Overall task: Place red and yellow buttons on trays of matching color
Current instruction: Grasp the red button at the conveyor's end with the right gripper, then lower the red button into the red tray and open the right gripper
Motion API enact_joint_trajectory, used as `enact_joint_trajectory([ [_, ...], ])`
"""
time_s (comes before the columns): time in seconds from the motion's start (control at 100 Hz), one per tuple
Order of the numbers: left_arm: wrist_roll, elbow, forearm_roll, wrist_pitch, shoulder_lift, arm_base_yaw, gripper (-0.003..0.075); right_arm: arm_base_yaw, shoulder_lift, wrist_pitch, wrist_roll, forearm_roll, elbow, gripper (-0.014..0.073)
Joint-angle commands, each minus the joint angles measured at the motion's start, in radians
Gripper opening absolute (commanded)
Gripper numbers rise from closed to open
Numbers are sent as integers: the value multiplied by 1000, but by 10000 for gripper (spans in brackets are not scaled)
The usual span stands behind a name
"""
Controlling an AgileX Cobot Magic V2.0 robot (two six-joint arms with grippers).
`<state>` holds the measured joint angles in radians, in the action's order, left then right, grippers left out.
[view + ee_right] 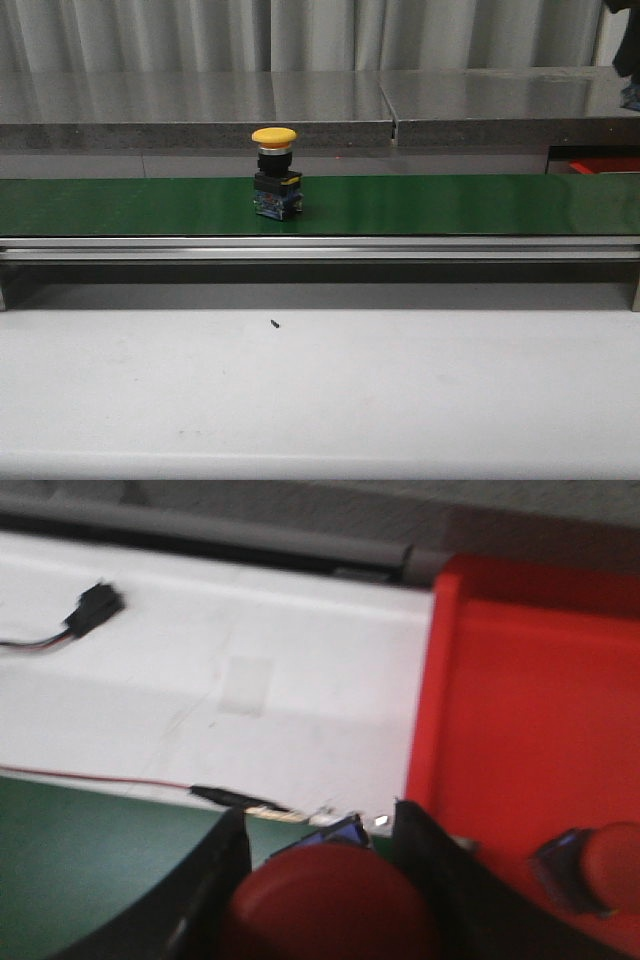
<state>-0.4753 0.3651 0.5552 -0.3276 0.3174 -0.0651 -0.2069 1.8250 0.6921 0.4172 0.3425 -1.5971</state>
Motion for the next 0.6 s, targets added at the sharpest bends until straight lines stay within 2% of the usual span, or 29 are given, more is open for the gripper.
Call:
enact_joint_trajectory([
  [0.0,-3,26,23,70,8,-9,-19,-58,14,-10,13,11,-123,123],
  [0.16,-3,26,23,70,8,-9,-19,-121,168,73,13,11,-323,123],
  [0.35,-3,26,23,70,8,-9,-19,-137,348,138,12,11,-530,123],
  [0.59,-3,26,23,70,8,-9,-19,-137,492,134,12,10,-674,123],
])
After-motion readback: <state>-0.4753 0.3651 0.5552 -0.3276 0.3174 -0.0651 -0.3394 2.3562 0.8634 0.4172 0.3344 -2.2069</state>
